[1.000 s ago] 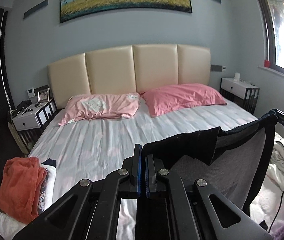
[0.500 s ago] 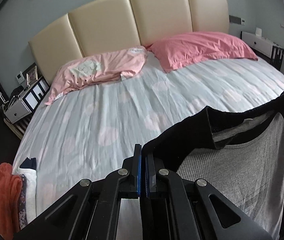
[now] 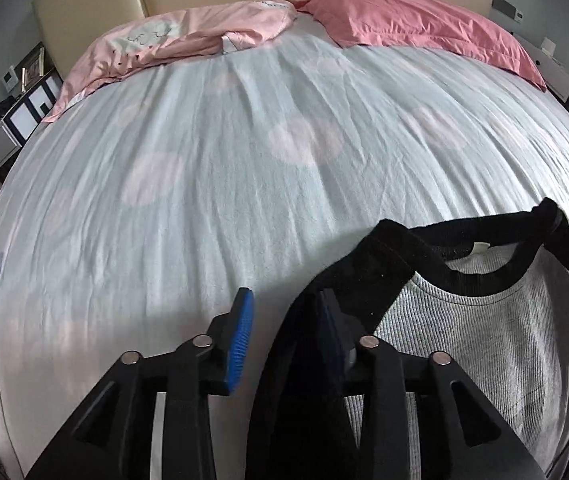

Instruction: Fold clothes

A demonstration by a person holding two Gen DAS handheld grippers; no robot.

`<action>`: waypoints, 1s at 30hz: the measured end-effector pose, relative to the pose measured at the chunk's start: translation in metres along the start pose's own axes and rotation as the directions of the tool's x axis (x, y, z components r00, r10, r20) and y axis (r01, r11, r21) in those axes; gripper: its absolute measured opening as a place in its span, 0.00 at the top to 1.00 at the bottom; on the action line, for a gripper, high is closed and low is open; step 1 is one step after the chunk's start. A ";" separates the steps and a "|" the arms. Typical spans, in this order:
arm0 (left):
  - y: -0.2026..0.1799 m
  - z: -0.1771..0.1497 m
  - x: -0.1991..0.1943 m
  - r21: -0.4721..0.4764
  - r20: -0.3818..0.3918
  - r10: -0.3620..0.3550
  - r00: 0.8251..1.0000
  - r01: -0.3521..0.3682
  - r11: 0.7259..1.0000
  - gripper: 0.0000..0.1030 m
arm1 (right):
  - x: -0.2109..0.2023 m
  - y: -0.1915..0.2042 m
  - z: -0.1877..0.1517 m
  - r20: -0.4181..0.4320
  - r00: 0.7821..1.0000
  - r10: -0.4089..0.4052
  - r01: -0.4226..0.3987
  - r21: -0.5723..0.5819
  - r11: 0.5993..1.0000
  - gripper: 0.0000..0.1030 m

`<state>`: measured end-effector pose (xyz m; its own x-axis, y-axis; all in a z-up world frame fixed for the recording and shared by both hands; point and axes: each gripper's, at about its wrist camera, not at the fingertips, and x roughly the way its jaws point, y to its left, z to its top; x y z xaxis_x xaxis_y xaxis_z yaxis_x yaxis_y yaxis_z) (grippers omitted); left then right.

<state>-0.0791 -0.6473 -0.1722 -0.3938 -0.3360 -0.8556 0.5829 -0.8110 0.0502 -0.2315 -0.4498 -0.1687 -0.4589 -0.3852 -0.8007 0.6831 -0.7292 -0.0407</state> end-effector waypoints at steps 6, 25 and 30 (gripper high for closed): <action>0.015 -0.026 -0.061 -0.037 0.019 -0.025 1.000 0.026 0.999 0.54 | -0.047 -0.031 -0.012 -0.026 0.998 0.061 -0.058 0.090 0.994 0.73; 0.053 -0.249 -0.211 -0.234 -0.058 -0.054 0.997 0.040 0.971 0.53 | -0.214 -0.084 -0.225 -0.255 0.956 0.145 -0.093 0.204 0.975 0.73; 0.052 -0.270 -0.219 -0.254 -0.068 -0.076 0.995 0.056 0.966 0.53 | -0.222 -0.071 -0.277 -0.363 0.918 0.158 -0.098 0.177 0.979 0.73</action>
